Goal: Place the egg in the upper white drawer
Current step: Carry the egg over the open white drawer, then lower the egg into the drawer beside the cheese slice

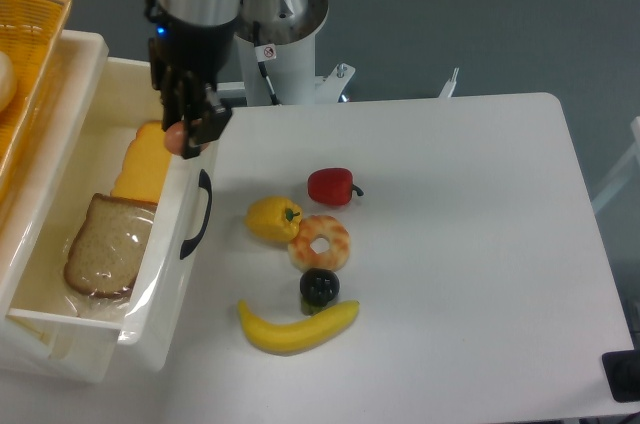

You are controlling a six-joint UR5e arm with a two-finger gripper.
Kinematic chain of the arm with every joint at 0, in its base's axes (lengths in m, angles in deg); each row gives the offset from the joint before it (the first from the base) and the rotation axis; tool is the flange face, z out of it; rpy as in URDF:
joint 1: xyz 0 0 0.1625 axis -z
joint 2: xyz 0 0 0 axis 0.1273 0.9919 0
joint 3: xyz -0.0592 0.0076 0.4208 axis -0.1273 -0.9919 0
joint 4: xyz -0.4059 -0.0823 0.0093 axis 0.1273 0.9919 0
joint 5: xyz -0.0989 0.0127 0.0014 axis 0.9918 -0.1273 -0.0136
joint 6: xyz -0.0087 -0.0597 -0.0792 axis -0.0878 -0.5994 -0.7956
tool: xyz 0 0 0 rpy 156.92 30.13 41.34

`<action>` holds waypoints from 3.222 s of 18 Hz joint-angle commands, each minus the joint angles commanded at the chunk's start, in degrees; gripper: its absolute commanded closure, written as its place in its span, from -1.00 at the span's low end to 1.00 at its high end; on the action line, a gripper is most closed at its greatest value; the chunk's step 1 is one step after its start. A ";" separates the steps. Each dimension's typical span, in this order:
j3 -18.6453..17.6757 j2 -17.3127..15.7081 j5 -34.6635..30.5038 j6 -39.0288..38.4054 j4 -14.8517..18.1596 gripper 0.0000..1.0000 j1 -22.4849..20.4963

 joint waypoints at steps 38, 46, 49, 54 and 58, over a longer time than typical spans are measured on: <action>-4.31 4.48 -0.97 0.70 0.35 0.37 5.90; -4.48 5.19 -1.05 0.70 0.35 0.30 6.08; -4.57 5.19 -1.05 0.70 0.35 0.25 6.08; -4.57 5.36 -1.23 0.70 0.26 0.23 6.08; -4.48 5.63 -1.23 0.70 0.09 0.23 6.16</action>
